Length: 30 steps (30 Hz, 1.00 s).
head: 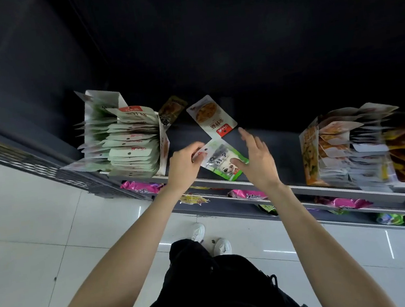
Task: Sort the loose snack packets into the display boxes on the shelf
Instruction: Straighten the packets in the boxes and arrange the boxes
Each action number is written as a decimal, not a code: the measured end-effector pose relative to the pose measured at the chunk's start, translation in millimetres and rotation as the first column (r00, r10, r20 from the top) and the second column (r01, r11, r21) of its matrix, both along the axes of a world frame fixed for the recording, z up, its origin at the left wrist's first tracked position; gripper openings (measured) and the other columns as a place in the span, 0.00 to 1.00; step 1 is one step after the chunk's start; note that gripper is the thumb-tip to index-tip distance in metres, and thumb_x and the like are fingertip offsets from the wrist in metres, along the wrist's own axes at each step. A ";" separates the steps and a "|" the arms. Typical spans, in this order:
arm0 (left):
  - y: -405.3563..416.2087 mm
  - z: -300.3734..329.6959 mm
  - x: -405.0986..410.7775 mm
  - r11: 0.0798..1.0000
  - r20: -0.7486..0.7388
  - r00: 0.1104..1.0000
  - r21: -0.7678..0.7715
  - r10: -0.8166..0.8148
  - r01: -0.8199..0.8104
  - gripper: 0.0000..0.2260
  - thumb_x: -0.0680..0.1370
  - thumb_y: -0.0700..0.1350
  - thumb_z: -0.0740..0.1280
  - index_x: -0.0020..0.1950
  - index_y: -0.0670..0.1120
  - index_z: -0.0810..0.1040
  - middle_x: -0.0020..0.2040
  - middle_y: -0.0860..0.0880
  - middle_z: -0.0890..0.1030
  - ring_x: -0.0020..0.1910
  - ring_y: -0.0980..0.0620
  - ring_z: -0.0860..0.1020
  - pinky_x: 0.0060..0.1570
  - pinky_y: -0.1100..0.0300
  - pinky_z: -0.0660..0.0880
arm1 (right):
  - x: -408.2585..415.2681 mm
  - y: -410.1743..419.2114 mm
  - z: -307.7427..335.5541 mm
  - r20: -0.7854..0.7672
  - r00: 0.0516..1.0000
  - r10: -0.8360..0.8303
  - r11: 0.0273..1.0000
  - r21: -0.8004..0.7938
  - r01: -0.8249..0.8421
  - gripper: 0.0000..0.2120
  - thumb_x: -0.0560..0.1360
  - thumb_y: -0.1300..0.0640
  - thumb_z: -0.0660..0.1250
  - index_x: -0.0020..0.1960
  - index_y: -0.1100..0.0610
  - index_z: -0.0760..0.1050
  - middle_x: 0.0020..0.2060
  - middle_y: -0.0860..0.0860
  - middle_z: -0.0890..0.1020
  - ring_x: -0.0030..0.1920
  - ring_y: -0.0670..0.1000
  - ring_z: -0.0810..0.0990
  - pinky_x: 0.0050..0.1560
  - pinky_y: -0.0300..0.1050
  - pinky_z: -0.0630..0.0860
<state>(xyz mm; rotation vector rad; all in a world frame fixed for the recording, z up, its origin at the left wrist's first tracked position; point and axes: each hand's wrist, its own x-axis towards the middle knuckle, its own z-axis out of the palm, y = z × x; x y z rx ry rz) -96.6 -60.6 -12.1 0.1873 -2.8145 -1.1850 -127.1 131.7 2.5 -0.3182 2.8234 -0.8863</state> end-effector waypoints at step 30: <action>-221.5 66.0 -24.0 0.590 0.066 0.997 -0.804 -0.036 0.074 0.31 0.74 0.48 0.68 0.74 0.47 0.60 0.73 0.48 0.64 0.73 0.48 0.59 0.73 0.50 0.50 | -3.5 -226.2 124.5 -0.145 0.953 -0.265 0.627 -0.777 0.056 0.05 0.78 0.58 0.64 0.51 0.50 0.75 0.38 0.39 0.81 0.42 0.47 0.84 0.42 0.44 0.80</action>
